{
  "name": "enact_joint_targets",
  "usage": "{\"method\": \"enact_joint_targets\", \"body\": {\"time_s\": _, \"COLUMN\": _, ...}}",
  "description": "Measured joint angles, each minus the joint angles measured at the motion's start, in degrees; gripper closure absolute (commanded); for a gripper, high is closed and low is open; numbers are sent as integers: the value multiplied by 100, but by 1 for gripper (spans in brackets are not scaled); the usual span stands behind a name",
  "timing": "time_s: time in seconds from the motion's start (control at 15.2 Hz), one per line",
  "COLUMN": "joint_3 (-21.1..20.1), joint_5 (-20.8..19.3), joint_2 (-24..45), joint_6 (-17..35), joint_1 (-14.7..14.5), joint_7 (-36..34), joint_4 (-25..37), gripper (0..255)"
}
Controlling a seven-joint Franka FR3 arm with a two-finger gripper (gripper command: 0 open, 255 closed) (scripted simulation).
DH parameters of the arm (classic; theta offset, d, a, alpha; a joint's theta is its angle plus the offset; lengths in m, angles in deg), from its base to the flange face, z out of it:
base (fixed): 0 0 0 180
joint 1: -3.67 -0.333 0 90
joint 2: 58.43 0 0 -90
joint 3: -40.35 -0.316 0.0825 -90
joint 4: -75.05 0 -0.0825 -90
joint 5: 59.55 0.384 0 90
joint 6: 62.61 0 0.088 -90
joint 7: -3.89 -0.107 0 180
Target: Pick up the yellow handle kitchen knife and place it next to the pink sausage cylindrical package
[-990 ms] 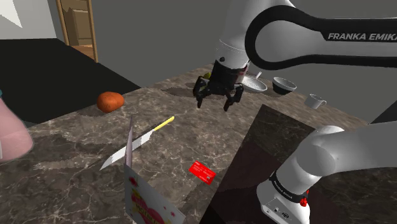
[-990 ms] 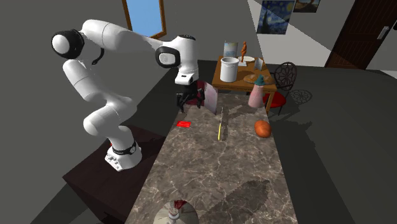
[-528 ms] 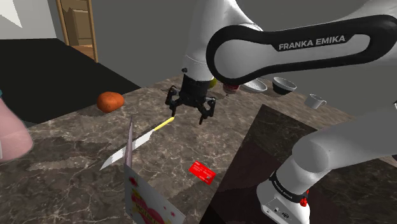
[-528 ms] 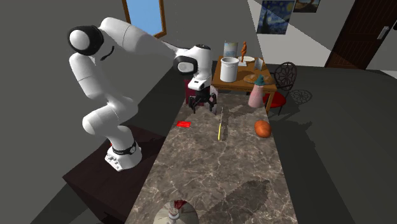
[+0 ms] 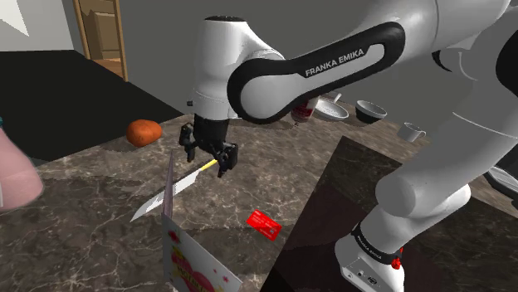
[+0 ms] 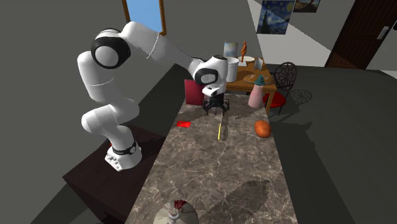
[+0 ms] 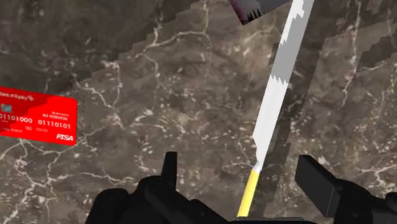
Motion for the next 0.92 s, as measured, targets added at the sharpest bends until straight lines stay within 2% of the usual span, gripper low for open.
{"method": "enact_joint_targets", "body": {"time_s": 0.13, "joint_3": 217, "joint_5": -912, "joint_2": 885, "joint_6": 47, "joint_1": -353, "joint_7": -1046, "joint_4": 337, "gripper": 0}}
{"method": "enact_joint_targets", "body": {"time_s": 0.26, "joint_3": 510, "joint_5": -1322, "joint_2": 1310, "joint_6": 72, "joint_1": -704, "joint_7": -1538, "joint_4": 544, "gripper": 0}}
{"method": "enact_joint_targets", "body": {"time_s": 0.66, "joint_3": 870, "joint_5": -1784, "joint_2": 1737, "joint_6": 370, "joint_1": -1040, "joint_7": -1895, "joint_4": 501, "gripper": 0}}
{"method": "enact_joint_targets", "body": {"time_s": 0.92, "joint_3": 924, "joint_5": -1858, "joint_2": 1797, "joint_6": 443, "joint_1": -1091, "joint_7": -1949, "joint_4": 463, "gripper": 0}}
